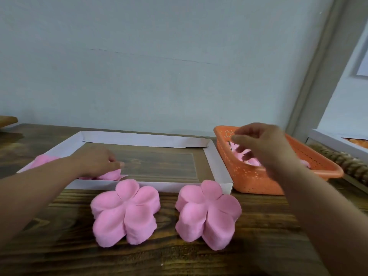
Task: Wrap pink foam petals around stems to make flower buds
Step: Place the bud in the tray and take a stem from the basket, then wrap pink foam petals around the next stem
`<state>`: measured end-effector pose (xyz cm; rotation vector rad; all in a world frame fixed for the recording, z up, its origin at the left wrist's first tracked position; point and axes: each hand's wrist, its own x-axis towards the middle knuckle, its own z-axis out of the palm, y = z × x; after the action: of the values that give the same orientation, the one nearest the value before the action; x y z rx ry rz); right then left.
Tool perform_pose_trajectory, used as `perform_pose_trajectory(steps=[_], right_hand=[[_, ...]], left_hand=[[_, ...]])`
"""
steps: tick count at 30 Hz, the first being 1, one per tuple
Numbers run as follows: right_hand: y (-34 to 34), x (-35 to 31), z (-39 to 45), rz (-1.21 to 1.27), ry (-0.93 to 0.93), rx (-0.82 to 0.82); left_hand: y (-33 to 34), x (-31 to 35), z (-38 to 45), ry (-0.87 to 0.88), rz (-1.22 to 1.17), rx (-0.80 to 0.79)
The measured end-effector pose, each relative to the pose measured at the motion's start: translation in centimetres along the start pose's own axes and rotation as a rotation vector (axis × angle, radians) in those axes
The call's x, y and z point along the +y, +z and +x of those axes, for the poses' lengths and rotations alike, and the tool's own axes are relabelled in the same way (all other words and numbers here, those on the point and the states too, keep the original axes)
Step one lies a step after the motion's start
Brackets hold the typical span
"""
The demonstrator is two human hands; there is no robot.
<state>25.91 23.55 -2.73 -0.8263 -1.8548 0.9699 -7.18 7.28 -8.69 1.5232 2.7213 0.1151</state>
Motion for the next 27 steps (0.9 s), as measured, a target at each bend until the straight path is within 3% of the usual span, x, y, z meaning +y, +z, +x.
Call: perform_pose_trajectory(steps=[2, 5, 9, 11, 16, 21, 27], right_hand=[[-2.3, 0.6, 2.5, -0.161, 0.012, 0.02], [-6.0, 2.7, 5.5, -0.639, 0.118, -0.087], [-8.8, 5.1, 6.6, -1.076, 0.339, -0.315], [-9.0, 5.7, 6.6, -1.111, 0.378, -0.339], [-8.4, 6.0, 6.5, -1.191, 0.306, -0.324], [-8.4, 5.7, 6.3, -1.253, 0.262, -0.259], [-8.0, 5.9, 6.3, -1.319, 0.251, -0.3]], left_hand=[[0.0, 0.2, -0.1, -0.05, -0.035, 0.001], [-0.5, 1.1, -0.3, -0.128, 0.002, 0.085], [-2.5, 3.1, -1.6, 0.026, -0.028, 0.296], [-3.3, 4.5, -2.8, 0.138, -0.103, 0.252], [-4.2, 7.6, -5.6, 0.411, -0.063, -0.13], [-2.5, 8.6, -6.2, 0.473, -0.05, -0.144], [-1.9, 8.5, -6.6, 0.463, -0.069, -0.08]])
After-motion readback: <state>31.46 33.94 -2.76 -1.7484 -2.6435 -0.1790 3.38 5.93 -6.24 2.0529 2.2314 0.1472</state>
